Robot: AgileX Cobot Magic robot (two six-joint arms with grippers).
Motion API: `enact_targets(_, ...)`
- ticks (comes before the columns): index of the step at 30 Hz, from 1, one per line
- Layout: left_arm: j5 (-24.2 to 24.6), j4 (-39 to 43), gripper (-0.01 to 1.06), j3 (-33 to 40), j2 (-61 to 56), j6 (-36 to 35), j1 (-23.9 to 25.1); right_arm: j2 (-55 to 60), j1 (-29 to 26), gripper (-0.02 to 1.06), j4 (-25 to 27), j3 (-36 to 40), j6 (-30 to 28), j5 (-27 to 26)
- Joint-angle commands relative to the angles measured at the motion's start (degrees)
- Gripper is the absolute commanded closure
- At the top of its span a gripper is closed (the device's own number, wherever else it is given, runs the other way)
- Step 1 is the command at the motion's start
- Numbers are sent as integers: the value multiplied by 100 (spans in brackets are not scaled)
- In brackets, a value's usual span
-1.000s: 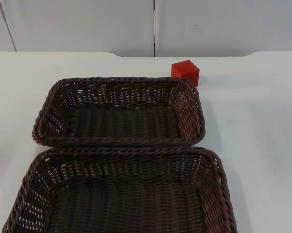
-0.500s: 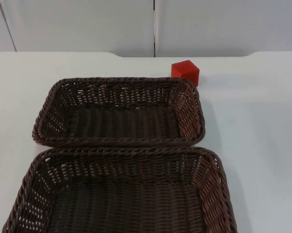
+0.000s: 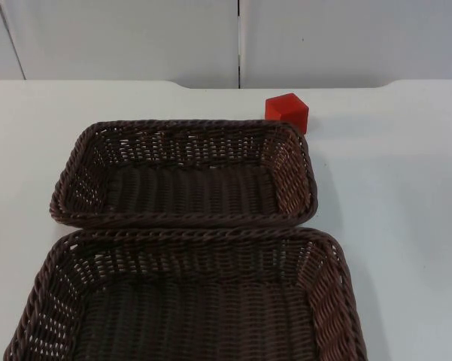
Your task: Pick up one cube with the left hand and place it into the upper basket. Pick up one cube with the right hand and place it into the lower basket.
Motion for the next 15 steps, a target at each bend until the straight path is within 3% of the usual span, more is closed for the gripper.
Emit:
enact_targets(1, -11, 33, 105, -7, -50, -2, 20, -19, -28, -1, 14, -47, -46, -47)
enact_targets(12, -38, -66, 105, -18, -50, 304, 20, -19, -28, -1, 14, -47, -8, -48)
enact_targets(15, -26, -332, 105, -18, -50, 711, 20, -19, -28, -1, 14, -47, -8, -37)
